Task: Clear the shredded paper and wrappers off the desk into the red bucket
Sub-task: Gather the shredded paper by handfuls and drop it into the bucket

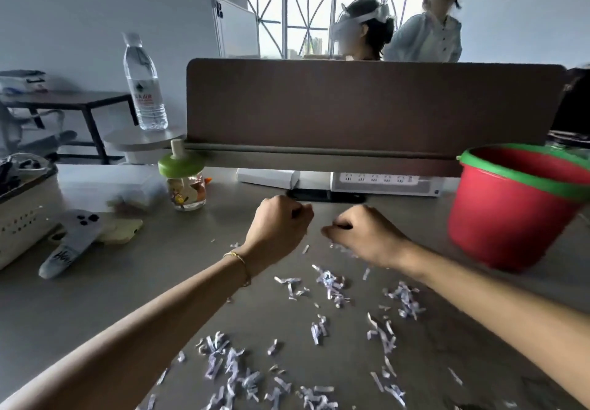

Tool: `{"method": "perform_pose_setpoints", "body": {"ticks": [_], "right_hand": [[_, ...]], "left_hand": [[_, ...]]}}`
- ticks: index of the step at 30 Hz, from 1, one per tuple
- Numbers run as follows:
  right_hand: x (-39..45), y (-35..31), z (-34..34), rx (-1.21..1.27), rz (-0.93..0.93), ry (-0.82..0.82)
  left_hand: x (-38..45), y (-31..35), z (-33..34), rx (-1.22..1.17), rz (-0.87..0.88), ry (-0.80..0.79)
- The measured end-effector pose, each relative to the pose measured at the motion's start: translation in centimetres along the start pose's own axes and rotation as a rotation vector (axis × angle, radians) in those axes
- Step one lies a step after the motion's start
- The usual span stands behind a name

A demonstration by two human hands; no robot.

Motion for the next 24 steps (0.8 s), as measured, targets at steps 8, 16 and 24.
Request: {"method": "perform_pose_setpoints", "body": {"ticks": [8, 16, 24], "right_hand": [[-1.1, -1.7, -14.6, -0.076, 0.008, 0.351], [-2.2, -0.1, -25.7, -0.199, 0.095, 0.550], [-2.3, 4.4, -31.3, -0.259, 0.216, 0.624]], "left_hand": [[6.9, 11.3, 0.8, -0.212, 0.026, -0.020], [13.6, 20.9, 4.5, -0.418, 0.000, -0.121], [16.1, 27.6, 6.9, -0.426, 0.073, -0.164]]}}
Point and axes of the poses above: each hand's wrist, its own x-axis towards the middle knuckle, its own z-axis out of the palm, y = z × x, the point moved 7 cm from there along x, towards the middle knuckle, and after that the axes turned 14 degrees about x, right-handed, at the moved point
